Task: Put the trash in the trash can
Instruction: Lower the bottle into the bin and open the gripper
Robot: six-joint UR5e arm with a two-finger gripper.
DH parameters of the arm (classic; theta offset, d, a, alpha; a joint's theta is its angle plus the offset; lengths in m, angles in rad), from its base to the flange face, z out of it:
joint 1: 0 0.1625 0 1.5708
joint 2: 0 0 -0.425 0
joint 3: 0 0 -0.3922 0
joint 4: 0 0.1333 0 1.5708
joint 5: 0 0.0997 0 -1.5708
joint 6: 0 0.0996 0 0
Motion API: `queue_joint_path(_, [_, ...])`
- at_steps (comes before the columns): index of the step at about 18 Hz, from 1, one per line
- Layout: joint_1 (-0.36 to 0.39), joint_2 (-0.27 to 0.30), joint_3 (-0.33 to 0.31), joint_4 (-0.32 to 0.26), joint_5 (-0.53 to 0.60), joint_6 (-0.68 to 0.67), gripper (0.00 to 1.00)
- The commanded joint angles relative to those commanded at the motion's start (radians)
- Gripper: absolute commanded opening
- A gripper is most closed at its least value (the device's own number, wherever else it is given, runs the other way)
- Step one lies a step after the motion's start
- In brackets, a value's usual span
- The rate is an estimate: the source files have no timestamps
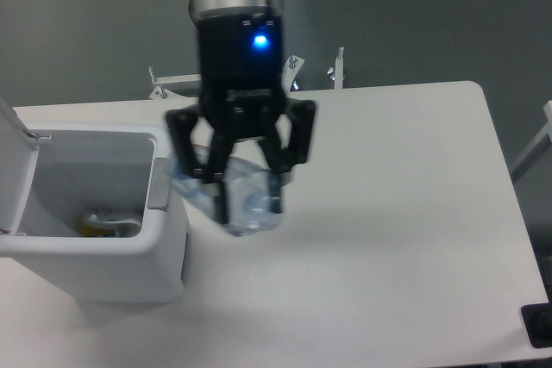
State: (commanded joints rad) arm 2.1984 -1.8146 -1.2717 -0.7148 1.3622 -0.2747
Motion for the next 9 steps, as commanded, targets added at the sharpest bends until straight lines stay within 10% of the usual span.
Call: queue_joint_path(9, [-0.146, -0.025, -0.086, 0.0, 0.0, 0.025, 0.6])
